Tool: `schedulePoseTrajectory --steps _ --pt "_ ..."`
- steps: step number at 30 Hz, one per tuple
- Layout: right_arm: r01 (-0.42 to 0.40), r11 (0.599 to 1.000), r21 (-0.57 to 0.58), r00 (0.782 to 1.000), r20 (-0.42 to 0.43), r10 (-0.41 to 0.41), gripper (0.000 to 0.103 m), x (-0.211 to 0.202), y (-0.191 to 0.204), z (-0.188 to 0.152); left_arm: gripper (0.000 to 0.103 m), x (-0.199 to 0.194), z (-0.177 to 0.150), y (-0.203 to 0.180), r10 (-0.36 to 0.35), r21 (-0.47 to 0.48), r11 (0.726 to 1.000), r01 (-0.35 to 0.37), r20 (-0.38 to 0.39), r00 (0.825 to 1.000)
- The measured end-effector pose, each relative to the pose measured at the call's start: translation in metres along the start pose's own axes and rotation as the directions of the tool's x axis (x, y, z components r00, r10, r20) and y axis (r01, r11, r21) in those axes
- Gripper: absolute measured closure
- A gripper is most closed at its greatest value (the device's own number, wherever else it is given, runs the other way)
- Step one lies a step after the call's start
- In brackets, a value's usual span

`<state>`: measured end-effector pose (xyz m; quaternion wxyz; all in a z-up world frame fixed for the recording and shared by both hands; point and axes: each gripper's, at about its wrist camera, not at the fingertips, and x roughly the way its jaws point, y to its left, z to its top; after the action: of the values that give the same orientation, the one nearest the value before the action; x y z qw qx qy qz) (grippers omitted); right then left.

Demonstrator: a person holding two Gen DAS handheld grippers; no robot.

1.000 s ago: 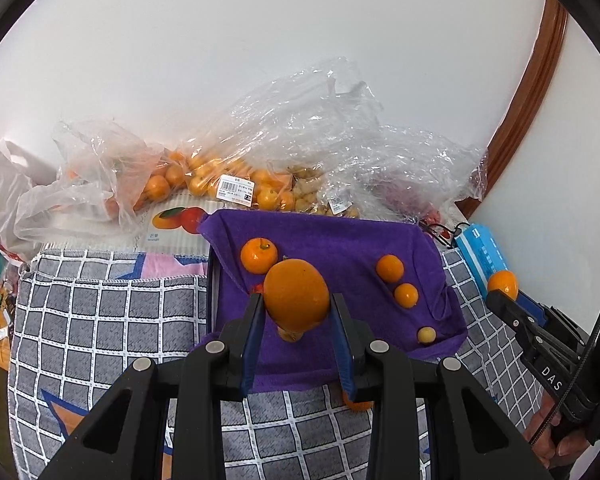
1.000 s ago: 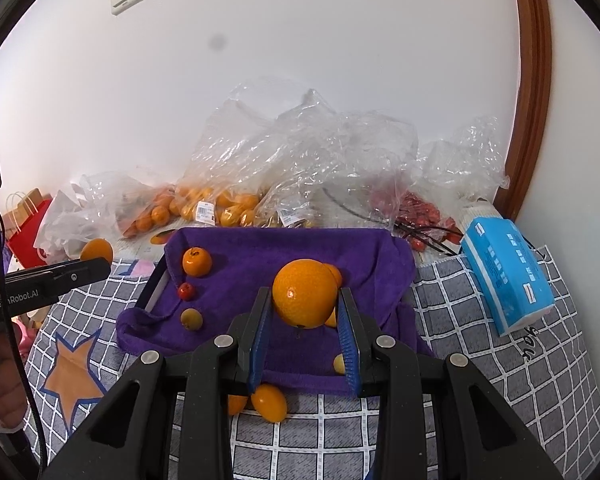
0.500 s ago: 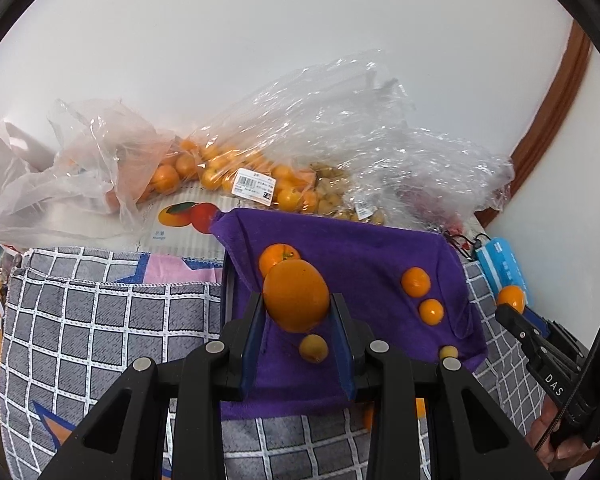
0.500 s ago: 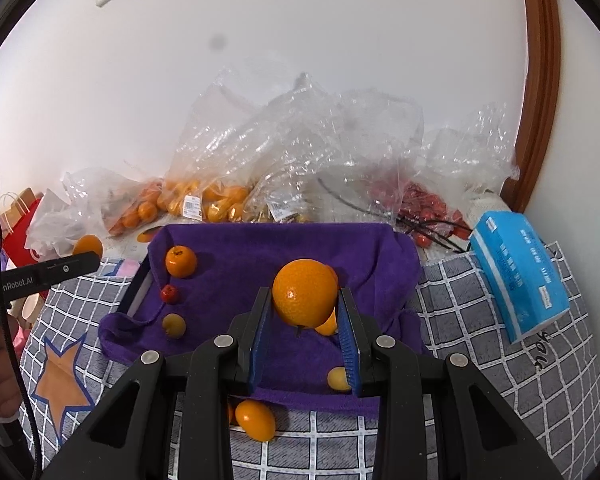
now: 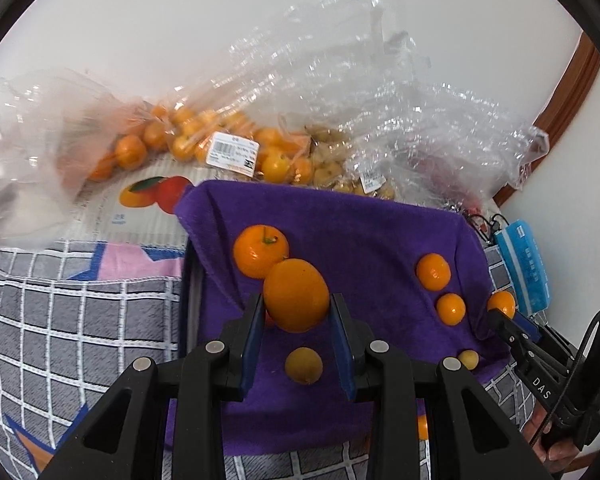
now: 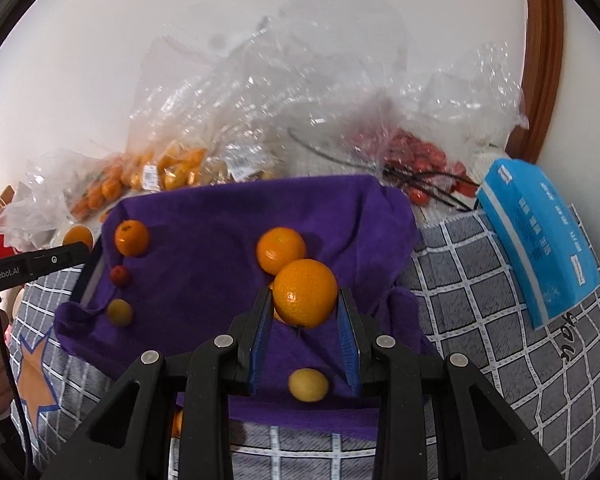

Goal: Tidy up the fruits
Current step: 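Open both tools to drop the oranges onto the towel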

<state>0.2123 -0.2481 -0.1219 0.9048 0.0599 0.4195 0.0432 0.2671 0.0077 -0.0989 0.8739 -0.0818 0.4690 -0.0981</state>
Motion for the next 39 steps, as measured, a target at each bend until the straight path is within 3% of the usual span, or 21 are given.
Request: schedulePoseTrajectory --steps 16,28,35,39 --pt "-0.005 1.000 -0.010 0.996 -0.093 0.004 0.071 0.033 -0.004 -0.015 0.072 0.039 -0.004 -0.003 0.020 0.002 1.000 -0.019 -0.069 0.997" --pt "0.012 1.000 -0.008 0.993 -0.116 -0.013 0.071 0.037 -0.006 -0.018 0.072 0.042 -0.003 -0.006 0.012 0.016 1.000 -0.011 -0.069 0.998" --pt "0.022 1.000 -0.009 0.995 -0.102 -0.023 0.060 0.029 -0.006 -0.016 0.072 0.040 -0.004 -0.005 0.005 0.007 1.000 -0.004 -0.081 0.997" --pt "0.031 0.999 -0.015 0.996 -0.086 -0.032 0.058 0.020 -0.003 -0.015 0.064 0.028 -0.004 -0.005 -0.016 0.008 1.000 0.017 -0.062 0.998"
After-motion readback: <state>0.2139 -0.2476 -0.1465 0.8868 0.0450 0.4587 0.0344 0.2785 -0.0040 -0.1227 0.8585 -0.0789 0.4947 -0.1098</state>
